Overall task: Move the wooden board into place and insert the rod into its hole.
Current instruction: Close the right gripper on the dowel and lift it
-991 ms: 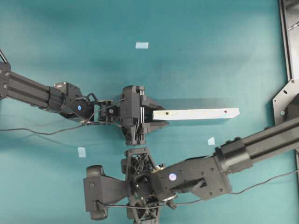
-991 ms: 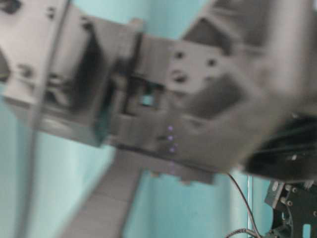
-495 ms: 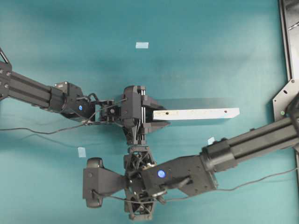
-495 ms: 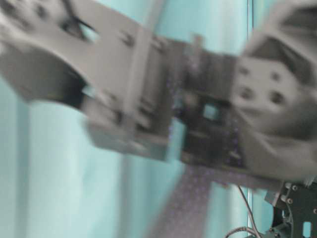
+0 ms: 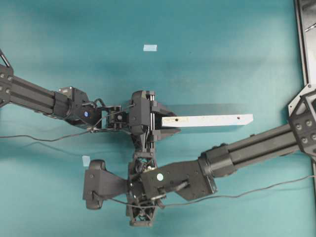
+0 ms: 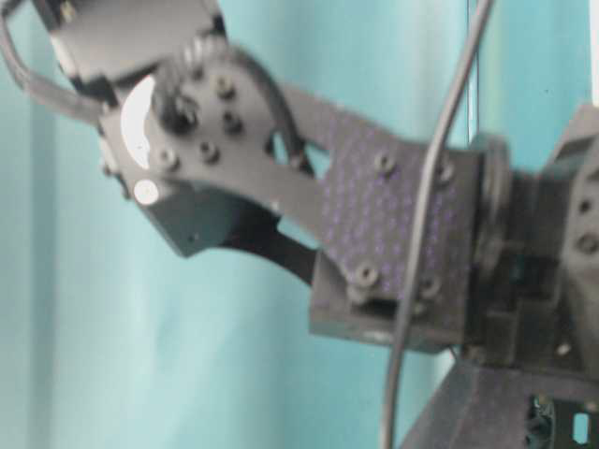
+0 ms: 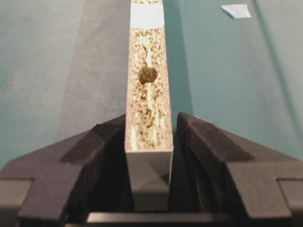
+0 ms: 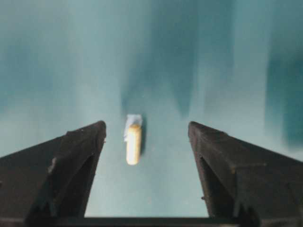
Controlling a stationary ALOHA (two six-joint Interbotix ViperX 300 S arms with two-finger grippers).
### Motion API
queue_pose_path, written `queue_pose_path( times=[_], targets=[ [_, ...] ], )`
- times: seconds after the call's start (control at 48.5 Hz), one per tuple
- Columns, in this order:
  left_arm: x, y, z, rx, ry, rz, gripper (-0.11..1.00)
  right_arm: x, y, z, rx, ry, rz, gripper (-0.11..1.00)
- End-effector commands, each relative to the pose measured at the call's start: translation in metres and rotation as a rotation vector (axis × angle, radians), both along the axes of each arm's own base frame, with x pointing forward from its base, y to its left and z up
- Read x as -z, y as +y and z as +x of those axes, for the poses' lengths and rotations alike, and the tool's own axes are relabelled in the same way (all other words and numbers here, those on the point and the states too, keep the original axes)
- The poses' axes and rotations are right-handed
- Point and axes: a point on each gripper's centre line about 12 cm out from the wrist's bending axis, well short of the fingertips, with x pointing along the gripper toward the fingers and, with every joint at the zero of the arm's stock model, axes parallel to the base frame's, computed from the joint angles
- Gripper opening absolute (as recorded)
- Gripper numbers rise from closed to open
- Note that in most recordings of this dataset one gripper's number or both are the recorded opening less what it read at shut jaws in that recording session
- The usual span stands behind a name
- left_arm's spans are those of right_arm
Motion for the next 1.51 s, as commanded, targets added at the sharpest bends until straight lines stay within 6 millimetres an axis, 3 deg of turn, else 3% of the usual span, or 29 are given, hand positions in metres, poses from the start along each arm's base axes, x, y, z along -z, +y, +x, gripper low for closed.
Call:
queue_pose_path(
  times=[0.0,0.867,1.156,1.486],
  targets=[
    [0.011,-0.003,-0.001,0.011,0.034,0.019,0.48,-0.019,0.001,0.007,0.008,-0.054,0.022,0.77],
    [0.013,-0.020,0.003,0.047,0.031,0.019,0.48,-0.002,0.009,0.001,0.079,-0.027,0.042,0.75],
    [0.013,-0.021,0.003,0.050,0.031,0.019,0.48,-0.001,0.010,-0.001,0.077,-0.019,0.040,0.51],
    [0.013,-0.027,0.002,0.062,0.032,0.019,0.48,0.000,0.016,-0.005,0.064,-0.002,0.034,0.50]
  ],
)
